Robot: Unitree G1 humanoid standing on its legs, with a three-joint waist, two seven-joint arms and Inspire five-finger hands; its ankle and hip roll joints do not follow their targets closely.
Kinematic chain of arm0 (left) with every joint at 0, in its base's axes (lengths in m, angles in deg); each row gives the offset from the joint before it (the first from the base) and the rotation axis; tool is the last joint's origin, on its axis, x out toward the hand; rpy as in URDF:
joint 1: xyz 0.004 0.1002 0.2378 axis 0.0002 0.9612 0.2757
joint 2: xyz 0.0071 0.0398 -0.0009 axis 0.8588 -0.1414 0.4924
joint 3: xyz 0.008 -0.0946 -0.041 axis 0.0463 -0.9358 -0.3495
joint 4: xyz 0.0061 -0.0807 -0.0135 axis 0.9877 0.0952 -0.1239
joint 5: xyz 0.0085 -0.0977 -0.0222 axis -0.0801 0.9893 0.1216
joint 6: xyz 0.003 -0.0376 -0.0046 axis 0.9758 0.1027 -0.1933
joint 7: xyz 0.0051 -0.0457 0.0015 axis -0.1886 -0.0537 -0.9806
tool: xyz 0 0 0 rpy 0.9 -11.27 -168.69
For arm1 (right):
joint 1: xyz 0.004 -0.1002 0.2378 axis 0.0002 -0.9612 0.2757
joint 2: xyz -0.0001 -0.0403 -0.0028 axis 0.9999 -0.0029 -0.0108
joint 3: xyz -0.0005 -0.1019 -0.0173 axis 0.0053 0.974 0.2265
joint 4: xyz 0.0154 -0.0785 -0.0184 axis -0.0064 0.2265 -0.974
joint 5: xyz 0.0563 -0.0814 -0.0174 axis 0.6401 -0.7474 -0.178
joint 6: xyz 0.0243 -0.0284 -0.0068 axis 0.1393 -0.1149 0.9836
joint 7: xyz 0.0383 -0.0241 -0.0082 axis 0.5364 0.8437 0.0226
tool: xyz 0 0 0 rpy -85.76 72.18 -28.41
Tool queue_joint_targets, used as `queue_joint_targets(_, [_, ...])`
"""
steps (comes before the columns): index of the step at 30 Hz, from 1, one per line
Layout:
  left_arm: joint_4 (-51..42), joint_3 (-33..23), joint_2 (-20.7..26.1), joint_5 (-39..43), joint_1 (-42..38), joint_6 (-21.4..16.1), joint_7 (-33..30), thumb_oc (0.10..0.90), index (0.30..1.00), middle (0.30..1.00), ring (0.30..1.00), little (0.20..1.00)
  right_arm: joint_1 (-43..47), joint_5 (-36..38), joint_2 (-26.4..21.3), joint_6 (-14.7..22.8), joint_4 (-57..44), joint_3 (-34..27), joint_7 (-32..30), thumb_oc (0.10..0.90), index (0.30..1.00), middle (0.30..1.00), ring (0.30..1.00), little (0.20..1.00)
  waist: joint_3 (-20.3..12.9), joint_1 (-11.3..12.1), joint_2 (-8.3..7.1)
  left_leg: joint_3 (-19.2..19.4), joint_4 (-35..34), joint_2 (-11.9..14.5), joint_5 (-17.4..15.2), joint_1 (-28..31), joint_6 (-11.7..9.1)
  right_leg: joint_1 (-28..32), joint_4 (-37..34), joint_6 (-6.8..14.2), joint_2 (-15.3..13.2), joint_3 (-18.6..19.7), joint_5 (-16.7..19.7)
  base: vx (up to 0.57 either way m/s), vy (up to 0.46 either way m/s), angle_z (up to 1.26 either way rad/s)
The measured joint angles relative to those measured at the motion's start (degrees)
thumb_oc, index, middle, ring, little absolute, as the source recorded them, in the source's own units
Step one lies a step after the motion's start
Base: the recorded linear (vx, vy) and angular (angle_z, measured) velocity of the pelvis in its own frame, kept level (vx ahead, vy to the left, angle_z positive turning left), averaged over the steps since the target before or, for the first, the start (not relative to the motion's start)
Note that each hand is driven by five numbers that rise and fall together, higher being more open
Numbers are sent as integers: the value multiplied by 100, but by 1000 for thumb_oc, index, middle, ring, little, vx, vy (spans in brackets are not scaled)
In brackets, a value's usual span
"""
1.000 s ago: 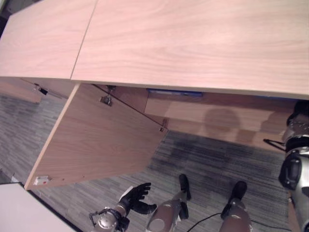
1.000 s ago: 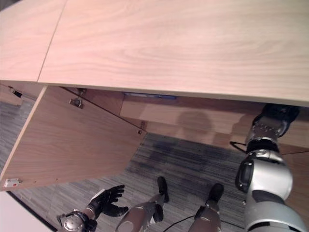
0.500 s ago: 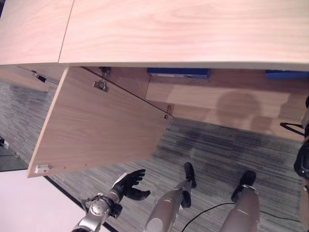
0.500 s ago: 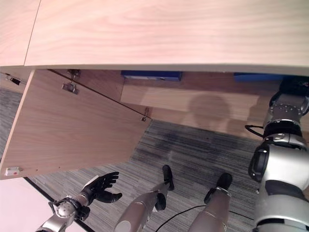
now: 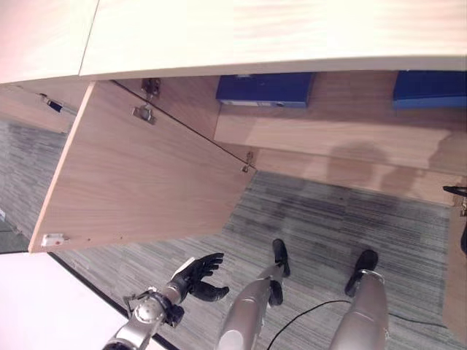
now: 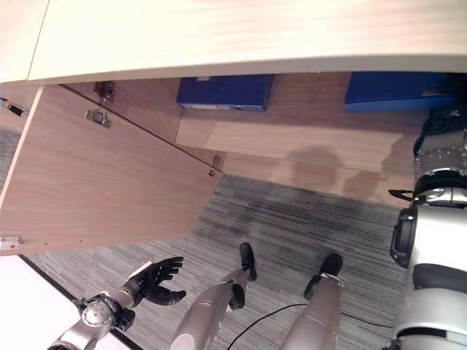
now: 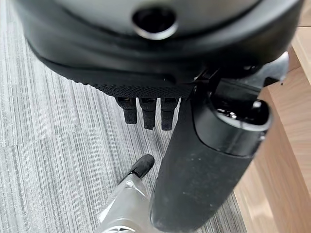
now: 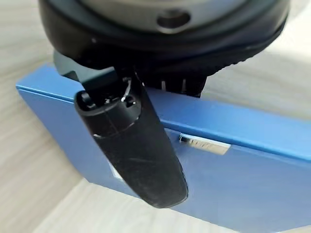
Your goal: Put the empty folder in the office cabinet
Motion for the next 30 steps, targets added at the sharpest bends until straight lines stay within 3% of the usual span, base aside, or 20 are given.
queue_joint_targets(5, [-37,51,20,-26,-14,105,-12,800,900,900,900,900,82,-217,-133,-389,236,-18,-156,800,900,900,900,900,-30,57,-77,-94,-123,19,166,29,6,40,-6,-137,37,-90,98,-9,-5,6])
queue_joint_targets(13, [123,227,-95,-274,-28,211,-135,800,900,900,900,900,127,-393,-92,-776,703,-227,-546,800,900,900,900,900,-74,89,-119,-155,-186,20,210,237,14,343,-138,-103,54,-136,125,6,3,5])
queue_joint_targets(16, [248,285,-309,-421,13,257,-259,800,900,900,900,900,-160,-391,96,-760,708,-433,-773,800,900,900,900,900,-86,91,-112,-176,-405,34,226,529,13,630,-301,-54,105,-198,131,10,5,1])
queue_joint_targets(18, [240,445,-397,-459,129,259,-264,800,900,900,900,900,-441,-387,254,-765,737,-521,-926,800,900,900,900,900,-341,130,-119,-175,-558,66,249,617,-2,725,-458,-21,163,-248,170,26,14,-3])
queue_joint_targets(21, [235,442,-467,-455,251,247,-290,800,900,900,900,900,-641,-385,399,-773,792,-602,-1006,800,900,900,900,900,-463,131,-107,-153,-711,95,291,789,7,898,-619,-9,224,-280,215,20,17,-7])
queue_joint_targets(30, [671,333,-717,-395,228,256,-412,800,900,900,900,900,-1217,-325,697,-593,548,-918,-1114,800,900,900,900,900,-540,86,-20,-209,-982,157,439,1147,-7,1319,-862,-37,360,-425,284,0,-3,0])
